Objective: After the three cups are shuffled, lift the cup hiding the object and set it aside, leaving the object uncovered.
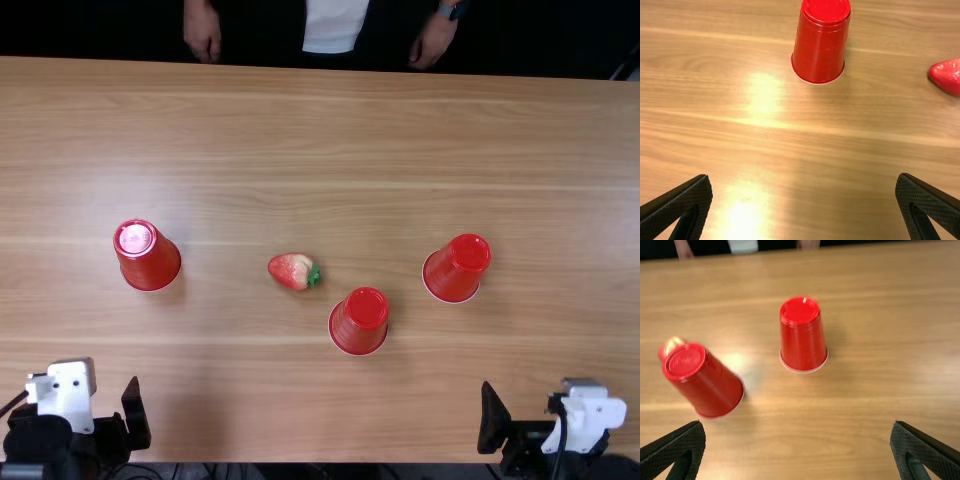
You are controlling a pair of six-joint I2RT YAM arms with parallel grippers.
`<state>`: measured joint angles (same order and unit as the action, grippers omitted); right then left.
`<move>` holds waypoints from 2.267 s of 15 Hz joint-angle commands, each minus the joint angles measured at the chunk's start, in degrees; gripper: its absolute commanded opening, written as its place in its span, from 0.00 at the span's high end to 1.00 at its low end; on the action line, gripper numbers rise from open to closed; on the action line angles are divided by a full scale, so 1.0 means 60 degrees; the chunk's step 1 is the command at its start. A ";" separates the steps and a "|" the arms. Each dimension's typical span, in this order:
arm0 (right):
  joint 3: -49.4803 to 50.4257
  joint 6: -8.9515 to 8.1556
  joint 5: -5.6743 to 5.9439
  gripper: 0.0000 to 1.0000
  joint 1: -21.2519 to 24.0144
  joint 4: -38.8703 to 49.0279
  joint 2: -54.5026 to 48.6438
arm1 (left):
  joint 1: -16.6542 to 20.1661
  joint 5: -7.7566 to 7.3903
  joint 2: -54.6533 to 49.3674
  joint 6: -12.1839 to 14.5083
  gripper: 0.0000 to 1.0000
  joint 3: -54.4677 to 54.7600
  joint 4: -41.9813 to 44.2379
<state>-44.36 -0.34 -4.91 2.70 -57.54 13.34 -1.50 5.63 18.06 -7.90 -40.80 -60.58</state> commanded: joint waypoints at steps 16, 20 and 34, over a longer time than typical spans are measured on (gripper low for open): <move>0.4112 -0.0049 0.0027 0.00 0.0268 0.7839 -0.2224 | 0.0103 -0.0147 -0.3011 -0.0001 0.00 0.4880 0.7161; 0.5855 -0.0049 0.0027 0.00 0.0268 0.9491 -0.2224 | -0.0322 -0.0147 -0.3011 0.0016 0.00 0.5789 0.7969; 0.7217 0.0021 -0.0008 0.00 0.0253 0.9597 -0.2224 | -0.0336 -0.0077 -0.3011 -0.0107 0.00 0.6799 0.8848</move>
<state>-1.85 -0.21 -4.91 3.79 -0.38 0.43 -3.18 5.17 0.62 -7.92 -2.59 -7.14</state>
